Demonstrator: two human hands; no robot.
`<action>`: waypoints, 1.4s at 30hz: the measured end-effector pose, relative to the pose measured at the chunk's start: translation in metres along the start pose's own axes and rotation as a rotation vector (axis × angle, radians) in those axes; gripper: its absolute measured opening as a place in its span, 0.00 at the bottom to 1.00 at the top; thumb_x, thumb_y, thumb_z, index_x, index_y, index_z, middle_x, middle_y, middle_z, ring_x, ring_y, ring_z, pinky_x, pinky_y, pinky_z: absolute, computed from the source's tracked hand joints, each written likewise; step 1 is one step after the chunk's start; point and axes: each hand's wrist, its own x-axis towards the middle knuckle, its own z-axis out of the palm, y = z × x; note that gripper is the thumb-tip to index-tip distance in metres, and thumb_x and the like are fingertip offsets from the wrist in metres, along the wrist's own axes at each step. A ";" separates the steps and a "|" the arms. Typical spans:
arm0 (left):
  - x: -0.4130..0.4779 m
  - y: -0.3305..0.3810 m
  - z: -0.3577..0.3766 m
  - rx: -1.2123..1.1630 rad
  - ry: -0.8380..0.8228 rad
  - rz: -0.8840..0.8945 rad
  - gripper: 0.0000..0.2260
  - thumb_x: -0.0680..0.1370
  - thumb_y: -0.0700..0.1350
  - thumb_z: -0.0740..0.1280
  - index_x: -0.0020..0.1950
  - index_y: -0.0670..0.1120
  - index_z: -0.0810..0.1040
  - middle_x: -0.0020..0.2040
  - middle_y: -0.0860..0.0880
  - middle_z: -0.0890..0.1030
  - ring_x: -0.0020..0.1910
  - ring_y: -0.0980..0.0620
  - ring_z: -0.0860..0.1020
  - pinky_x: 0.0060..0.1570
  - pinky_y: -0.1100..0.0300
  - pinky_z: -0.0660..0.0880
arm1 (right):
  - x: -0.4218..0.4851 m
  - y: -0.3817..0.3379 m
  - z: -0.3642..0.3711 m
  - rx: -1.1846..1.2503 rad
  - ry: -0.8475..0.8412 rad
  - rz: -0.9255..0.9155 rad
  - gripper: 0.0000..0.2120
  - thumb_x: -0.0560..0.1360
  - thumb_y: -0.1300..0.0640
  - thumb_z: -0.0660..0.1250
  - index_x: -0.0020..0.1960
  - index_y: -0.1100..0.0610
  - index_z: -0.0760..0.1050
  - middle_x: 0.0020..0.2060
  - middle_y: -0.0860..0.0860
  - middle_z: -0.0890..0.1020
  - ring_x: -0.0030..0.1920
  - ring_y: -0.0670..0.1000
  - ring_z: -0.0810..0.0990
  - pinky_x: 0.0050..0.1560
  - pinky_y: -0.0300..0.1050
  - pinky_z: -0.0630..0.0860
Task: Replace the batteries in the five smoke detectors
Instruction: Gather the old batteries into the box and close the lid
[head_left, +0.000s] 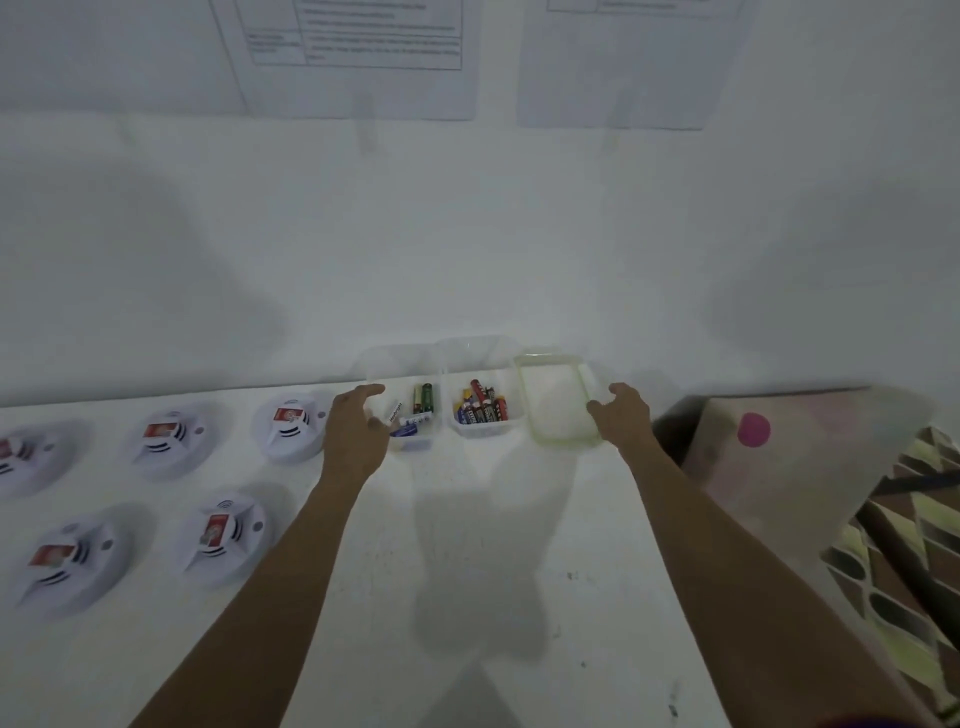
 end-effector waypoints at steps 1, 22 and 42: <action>0.001 -0.002 0.001 -0.001 0.008 0.004 0.21 0.77 0.31 0.59 0.66 0.47 0.73 0.68 0.44 0.71 0.62 0.44 0.74 0.59 0.57 0.69 | 0.003 0.000 0.001 -0.009 -0.006 0.014 0.26 0.76 0.56 0.64 0.71 0.63 0.64 0.66 0.58 0.72 0.63 0.59 0.73 0.62 0.51 0.72; -0.006 -0.022 -0.008 -0.004 -0.029 -0.153 0.16 0.78 0.40 0.63 0.65 0.39 0.75 0.56 0.39 0.82 0.49 0.41 0.82 0.56 0.46 0.77 | -0.034 0.004 -0.022 0.738 0.104 0.006 0.04 0.82 0.54 0.52 0.51 0.54 0.62 0.49 0.61 0.79 0.41 0.59 0.81 0.33 0.54 0.79; -0.111 -0.070 -0.095 0.023 -0.397 0.016 0.11 0.79 0.42 0.64 0.60 0.47 0.78 0.52 0.47 0.84 0.43 0.57 0.80 0.37 0.68 0.71 | -0.237 -0.059 0.007 1.230 -0.417 0.002 0.13 0.77 0.68 0.61 0.61 0.65 0.75 0.51 0.59 0.78 0.52 0.65 0.81 0.42 0.54 0.81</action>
